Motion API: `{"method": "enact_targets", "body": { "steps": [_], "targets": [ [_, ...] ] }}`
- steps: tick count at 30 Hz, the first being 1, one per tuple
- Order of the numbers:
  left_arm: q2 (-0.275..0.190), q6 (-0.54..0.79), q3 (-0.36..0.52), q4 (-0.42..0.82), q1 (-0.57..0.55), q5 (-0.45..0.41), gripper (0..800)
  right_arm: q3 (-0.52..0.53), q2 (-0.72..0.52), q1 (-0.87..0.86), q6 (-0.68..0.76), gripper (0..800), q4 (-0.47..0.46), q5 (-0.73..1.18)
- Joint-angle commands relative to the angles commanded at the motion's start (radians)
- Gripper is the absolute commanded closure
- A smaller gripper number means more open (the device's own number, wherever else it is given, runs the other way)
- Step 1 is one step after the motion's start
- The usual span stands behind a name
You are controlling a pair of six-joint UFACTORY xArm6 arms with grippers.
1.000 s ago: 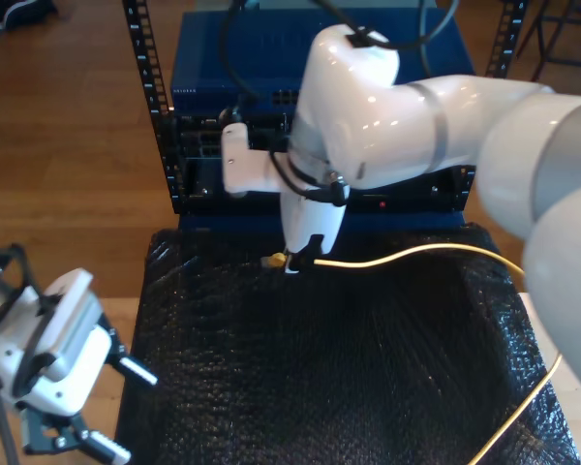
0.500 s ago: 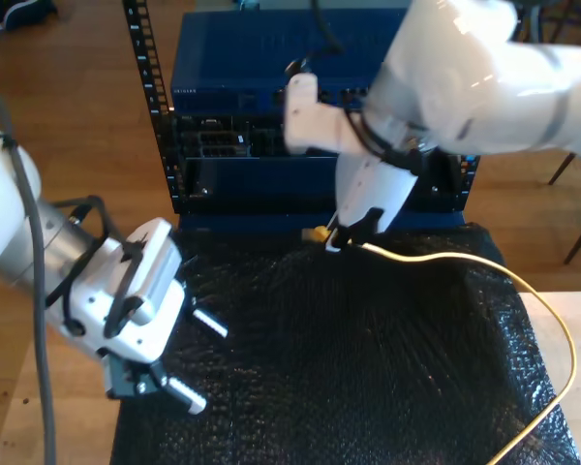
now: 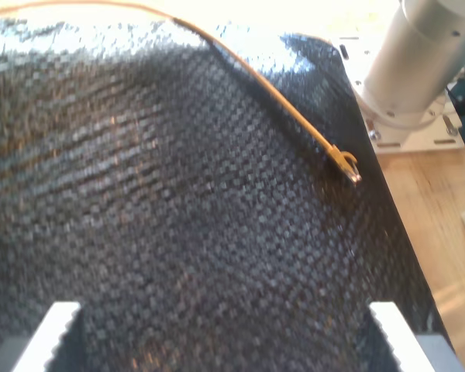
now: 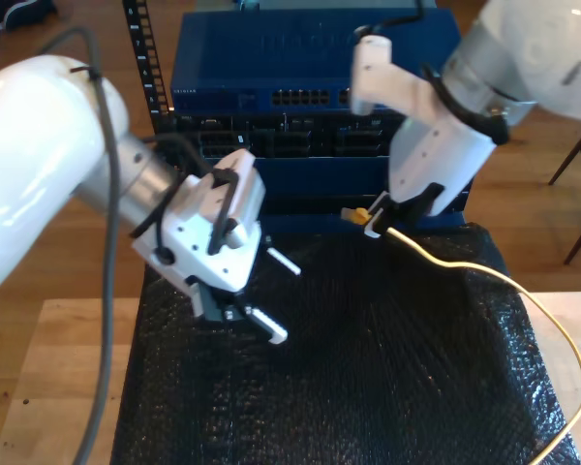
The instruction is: Grab the cable and plug it in
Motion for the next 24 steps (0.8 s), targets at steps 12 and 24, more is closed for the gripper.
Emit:
{"method": "enact_targets", "body": {
  "steps": [12,24],
  "targets": [
    [0.049,-0.064,-0.077,-0.026,-0.034,-0.064,0,0.018,-0.078,-0.084,-0.021,797,0.06,0.049],
    [0.094,-0.084,-0.132,-0.121,-0.048,-0.114,0,0.014,-0.126,-0.11,-0.037,796,0.095,0.081]
  ]
}}
